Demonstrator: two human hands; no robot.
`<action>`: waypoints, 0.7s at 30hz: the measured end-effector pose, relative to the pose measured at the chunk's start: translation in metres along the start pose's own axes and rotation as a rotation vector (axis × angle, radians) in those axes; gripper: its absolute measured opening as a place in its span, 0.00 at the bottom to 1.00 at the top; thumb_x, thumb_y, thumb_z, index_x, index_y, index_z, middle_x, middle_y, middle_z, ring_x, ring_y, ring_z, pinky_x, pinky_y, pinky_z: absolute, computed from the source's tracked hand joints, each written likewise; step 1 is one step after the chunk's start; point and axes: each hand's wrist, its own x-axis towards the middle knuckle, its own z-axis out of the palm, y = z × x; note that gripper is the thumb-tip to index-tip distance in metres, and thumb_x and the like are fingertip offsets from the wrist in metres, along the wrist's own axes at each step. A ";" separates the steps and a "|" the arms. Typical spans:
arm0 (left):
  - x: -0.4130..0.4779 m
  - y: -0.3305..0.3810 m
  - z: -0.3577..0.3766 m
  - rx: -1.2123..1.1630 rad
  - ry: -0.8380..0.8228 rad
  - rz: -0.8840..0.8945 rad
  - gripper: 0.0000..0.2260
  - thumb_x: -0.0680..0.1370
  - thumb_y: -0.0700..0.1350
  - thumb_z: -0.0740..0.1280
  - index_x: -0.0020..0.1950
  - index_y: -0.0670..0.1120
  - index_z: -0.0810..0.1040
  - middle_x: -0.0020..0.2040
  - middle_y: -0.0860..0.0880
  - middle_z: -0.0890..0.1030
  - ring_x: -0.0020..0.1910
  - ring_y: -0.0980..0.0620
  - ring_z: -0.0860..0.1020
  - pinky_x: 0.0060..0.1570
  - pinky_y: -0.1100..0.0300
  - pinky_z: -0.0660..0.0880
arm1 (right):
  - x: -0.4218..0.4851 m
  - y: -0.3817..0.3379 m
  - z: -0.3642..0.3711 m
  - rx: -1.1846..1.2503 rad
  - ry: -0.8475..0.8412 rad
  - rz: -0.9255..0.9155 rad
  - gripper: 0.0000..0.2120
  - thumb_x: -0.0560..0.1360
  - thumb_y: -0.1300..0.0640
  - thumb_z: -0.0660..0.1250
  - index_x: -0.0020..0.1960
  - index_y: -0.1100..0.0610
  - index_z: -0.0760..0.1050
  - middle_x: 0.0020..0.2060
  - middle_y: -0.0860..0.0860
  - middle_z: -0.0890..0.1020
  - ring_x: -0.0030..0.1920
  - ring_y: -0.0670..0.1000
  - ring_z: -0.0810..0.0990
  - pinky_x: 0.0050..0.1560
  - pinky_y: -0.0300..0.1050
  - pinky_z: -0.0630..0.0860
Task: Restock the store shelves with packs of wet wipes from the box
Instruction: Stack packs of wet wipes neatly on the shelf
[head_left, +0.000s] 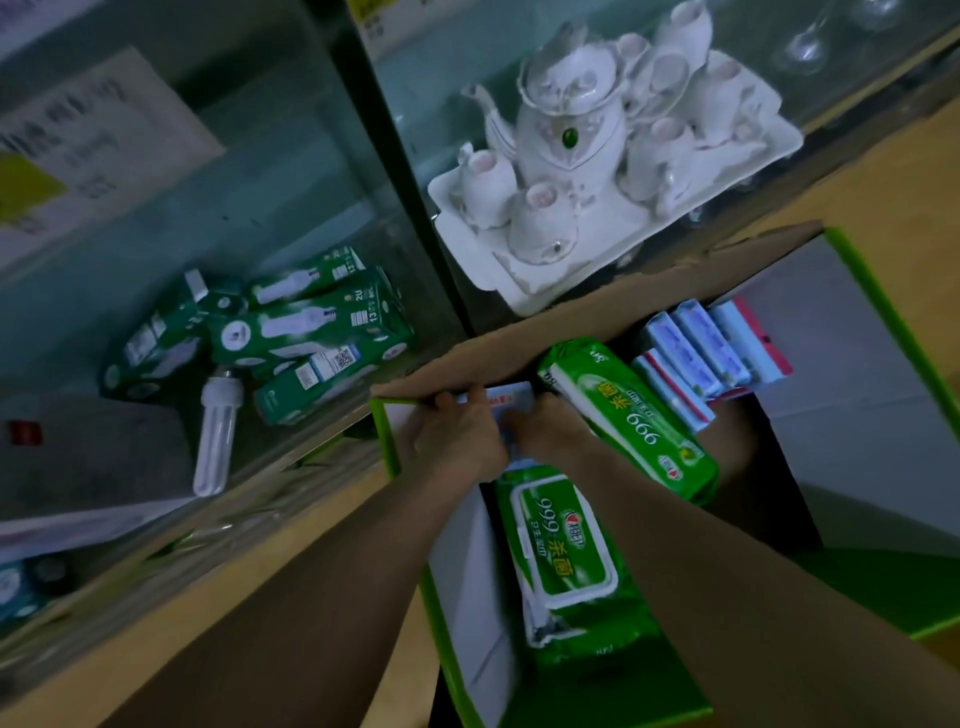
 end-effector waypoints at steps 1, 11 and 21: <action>0.001 -0.001 0.001 -0.016 0.003 0.008 0.33 0.78 0.56 0.63 0.77 0.49 0.51 0.70 0.39 0.62 0.68 0.38 0.65 0.63 0.49 0.66 | 0.004 0.004 0.002 0.051 -0.019 0.068 0.15 0.81 0.57 0.58 0.63 0.64 0.73 0.61 0.61 0.76 0.63 0.59 0.75 0.58 0.46 0.70; 0.001 -0.007 -0.006 -0.182 -0.009 0.038 0.30 0.80 0.55 0.61 0.77 0.45 0.54 0.72 0.41 0.65 0.68 0.42 0.68 0.56 0.55 0.67 | 0.009 0.002 0.002 0.527 -0.037 0.299 0.07 0.77 0.55 0.66 0.45 0.59 0.75 0.42 0.54 0.78 0.45 0.53 0.78 0.45 0.45 0.74; -0.018 -0.003 -0.016 -0.558 0.038 -0.093 0.23 0.78 0.52 0.65 0.69 0.42 0.70 0.65 0.43 0.76 0.60 0.43 0.76 0.45 0.60 0.68 | -0.024 0.019 -0.012 0.871 -0.006 0.334 0.14 0.72 0.57 0.73 0.55 0.61 0.78 0.44 0.56 0.82 0.40 0.54 0.81 0.39 0.45 0.79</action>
